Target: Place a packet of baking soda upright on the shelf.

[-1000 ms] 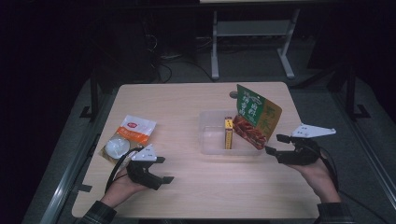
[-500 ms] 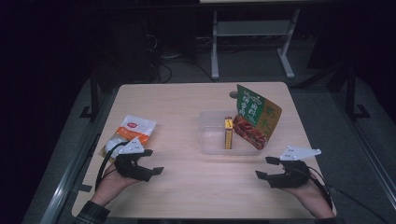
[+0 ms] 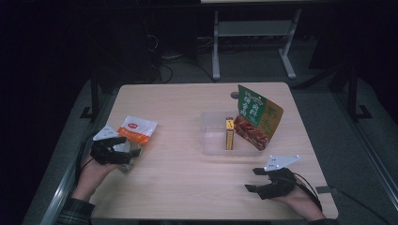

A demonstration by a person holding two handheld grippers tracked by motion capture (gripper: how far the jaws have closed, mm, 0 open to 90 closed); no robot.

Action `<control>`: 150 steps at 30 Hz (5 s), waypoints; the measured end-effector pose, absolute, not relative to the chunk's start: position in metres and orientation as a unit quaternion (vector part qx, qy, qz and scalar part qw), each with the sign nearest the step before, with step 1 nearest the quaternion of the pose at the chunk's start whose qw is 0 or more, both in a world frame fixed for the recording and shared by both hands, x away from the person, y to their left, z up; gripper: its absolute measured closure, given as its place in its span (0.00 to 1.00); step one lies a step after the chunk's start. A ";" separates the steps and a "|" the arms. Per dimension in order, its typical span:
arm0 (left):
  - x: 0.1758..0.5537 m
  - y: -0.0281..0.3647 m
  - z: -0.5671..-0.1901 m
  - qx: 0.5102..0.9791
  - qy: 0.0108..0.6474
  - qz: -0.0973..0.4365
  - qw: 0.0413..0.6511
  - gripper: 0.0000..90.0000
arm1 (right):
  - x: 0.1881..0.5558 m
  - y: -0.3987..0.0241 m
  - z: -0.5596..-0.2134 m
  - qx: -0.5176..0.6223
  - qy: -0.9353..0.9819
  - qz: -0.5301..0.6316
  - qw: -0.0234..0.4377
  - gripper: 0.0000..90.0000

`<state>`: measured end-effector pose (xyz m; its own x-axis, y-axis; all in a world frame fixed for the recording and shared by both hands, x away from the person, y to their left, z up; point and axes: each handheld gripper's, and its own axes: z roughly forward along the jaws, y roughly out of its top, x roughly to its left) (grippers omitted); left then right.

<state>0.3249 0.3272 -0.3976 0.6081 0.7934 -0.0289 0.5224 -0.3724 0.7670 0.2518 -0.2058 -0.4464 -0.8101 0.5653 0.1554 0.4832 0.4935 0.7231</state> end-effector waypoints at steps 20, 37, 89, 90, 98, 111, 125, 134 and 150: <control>0.397 0.381 -0.435 0.773 0.498 0.180 0.350 0.21 | 0.255 -0.203 -0.450 0.302 0.867 0.395 0.038 0.34; 0.416 0.390 -0.453 0.782 0.510 0.094 0.346 0.45 | 0.256 -0.204 -0.449 0.301 0.866 0.396 0.043 0.34; 0.347 0.303 -0.373 0.777 0.341 0.085 0.523 1.00 | 0.270 -0.157 -0.430 0.266 0.840 0.470 0.044 0.60; 0.346 0.299 -0.372 0.776 0.336 0.083 0.528 1.00 | 0.272 -0.153 -0.429 0.262 0.839 0.475 0.044 0.61; 0.334 0.265 -0.362 0.779 0.301 0.067 0.546 1.00 | 0.290 -0.126 -0.417 0.242 0.825 0.509 0.037 0.60; 0.321 0.230 -0.362 0.778 0.277 0.037 0.563 1.00 | 0.303 -0.089 -0.408 0.222 0.803 0.552 0.031 0.65; 0.319 0.224 -0.365 0.776 0.275 0.029 0.567 1.00 | 0.313 -0.074 -0.418 0.222 0.789 0.572 -0.020 0.98; 0.319 0.222 -0.367 0.779 0.272 0.038 0.564 0.99 | 0.308 -0.078 -0.407 0.180 0.799 0.574 -0.009 1.00; 0.320 0.211 -0.375 0.804 0.255 0.044 0.536 0.87 | 0.304 -0.087 -0.386 0.151 0.799 0.582 -0.017 1.00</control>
